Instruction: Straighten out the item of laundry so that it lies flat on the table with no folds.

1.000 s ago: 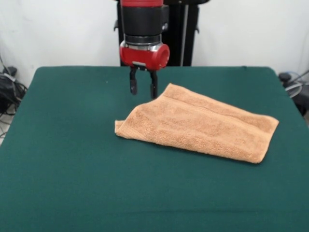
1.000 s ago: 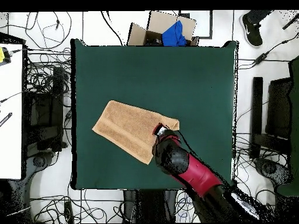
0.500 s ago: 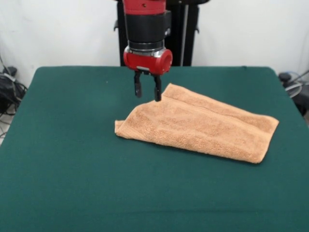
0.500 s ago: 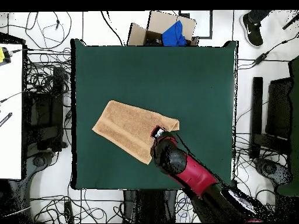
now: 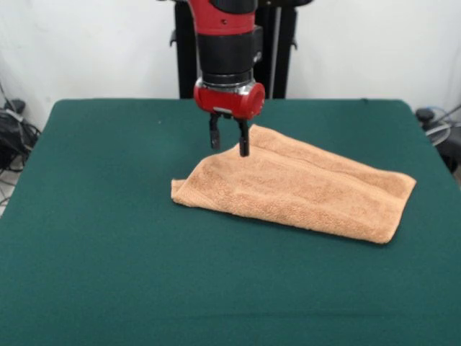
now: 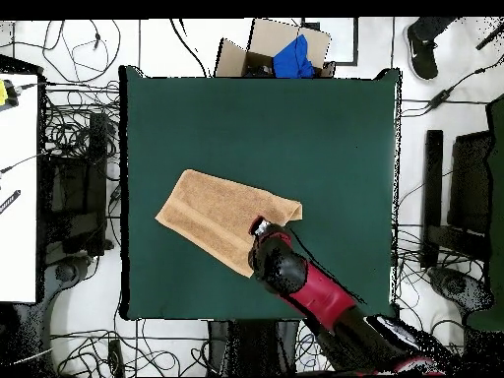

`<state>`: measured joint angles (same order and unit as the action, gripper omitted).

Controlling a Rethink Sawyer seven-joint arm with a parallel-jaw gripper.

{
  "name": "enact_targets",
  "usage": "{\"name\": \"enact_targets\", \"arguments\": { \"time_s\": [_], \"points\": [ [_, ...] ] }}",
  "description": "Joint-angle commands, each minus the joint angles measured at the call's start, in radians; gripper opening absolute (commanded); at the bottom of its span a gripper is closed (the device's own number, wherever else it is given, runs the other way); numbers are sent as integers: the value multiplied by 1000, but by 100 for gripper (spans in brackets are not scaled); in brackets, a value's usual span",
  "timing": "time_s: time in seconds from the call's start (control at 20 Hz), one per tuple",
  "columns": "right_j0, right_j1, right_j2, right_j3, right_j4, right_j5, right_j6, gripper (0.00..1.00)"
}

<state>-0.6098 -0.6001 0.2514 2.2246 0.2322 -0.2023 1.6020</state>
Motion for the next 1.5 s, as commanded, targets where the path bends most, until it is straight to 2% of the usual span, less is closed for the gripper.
{"name": "enact_targets", "arguments": {
  "time_s": [0.05,0.5,1.0,1.5],
  "points": [
    [52,68,-27,-51,-5,-72,232,100],
    [42,116,-28,-105,-28,-82,201,100],
    [90,157,-120,-218,-37,-25,108,100],
    [176,86,-219,-213,1,74,115,100]
  ]
}}
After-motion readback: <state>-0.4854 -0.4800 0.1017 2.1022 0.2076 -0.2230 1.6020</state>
